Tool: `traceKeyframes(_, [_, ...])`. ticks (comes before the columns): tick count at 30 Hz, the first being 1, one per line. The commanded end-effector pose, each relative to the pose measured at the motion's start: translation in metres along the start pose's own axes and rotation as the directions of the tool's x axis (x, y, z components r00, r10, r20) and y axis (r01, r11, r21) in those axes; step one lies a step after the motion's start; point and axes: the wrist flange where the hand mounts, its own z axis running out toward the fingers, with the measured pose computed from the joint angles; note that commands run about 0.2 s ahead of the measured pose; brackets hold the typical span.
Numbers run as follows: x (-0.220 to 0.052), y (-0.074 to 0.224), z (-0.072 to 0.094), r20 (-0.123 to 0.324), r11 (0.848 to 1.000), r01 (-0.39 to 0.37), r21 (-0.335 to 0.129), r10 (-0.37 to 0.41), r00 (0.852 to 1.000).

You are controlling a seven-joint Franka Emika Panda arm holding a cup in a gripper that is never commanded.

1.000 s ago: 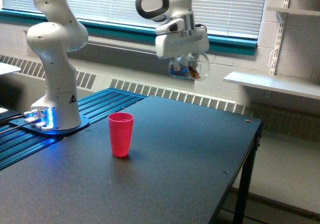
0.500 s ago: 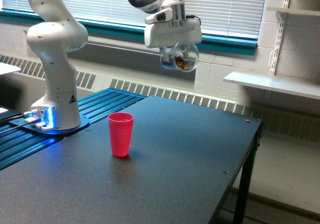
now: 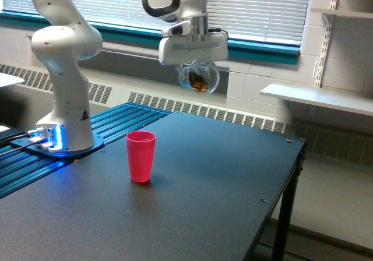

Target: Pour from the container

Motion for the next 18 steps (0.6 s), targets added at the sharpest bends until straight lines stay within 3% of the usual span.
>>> traceKeyframes(1, [0.011,0.007,-0.001,0.006,0.990,-0.140,-0.004,0.141,0.990])
traceKeyframes(10, [0.022,0.020,0.003,-0.004,0.971,-0.237,-0.021,0.237,0.971])
traceKeyframes(18, [0.031,0.035,0.007,0.007,0.940,-0.339,-0.040,0.340,0.941])
